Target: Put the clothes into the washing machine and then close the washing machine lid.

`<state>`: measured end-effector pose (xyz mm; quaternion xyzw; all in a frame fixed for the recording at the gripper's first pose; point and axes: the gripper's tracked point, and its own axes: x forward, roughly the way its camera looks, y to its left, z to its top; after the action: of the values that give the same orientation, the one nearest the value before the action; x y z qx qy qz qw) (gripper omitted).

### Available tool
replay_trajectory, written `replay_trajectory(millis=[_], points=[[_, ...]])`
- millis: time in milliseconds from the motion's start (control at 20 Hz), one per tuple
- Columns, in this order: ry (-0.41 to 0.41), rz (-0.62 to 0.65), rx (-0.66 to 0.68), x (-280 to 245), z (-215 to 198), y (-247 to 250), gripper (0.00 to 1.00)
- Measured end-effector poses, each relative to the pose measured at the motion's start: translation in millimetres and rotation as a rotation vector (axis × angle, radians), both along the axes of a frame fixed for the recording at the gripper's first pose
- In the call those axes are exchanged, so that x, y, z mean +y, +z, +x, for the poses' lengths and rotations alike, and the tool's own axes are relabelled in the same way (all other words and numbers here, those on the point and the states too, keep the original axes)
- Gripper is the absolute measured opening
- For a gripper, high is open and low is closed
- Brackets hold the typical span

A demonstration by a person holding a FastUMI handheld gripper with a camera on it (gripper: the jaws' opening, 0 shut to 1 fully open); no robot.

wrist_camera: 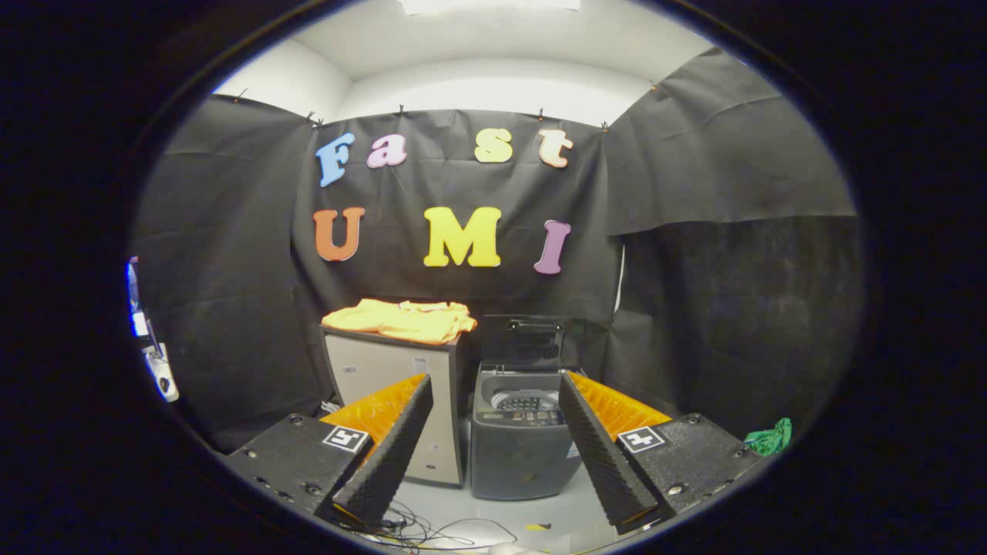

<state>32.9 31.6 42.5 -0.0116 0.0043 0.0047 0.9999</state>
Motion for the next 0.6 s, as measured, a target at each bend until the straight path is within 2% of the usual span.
replay_trajectory(millis=[250, 600], points=[[0.037, 0.005, 0.027, 31.7, 46.0, 38.9, 1.00], [0.104, 0.079, 0.091, 106.4, 165.2, 90.2, 1.00]])
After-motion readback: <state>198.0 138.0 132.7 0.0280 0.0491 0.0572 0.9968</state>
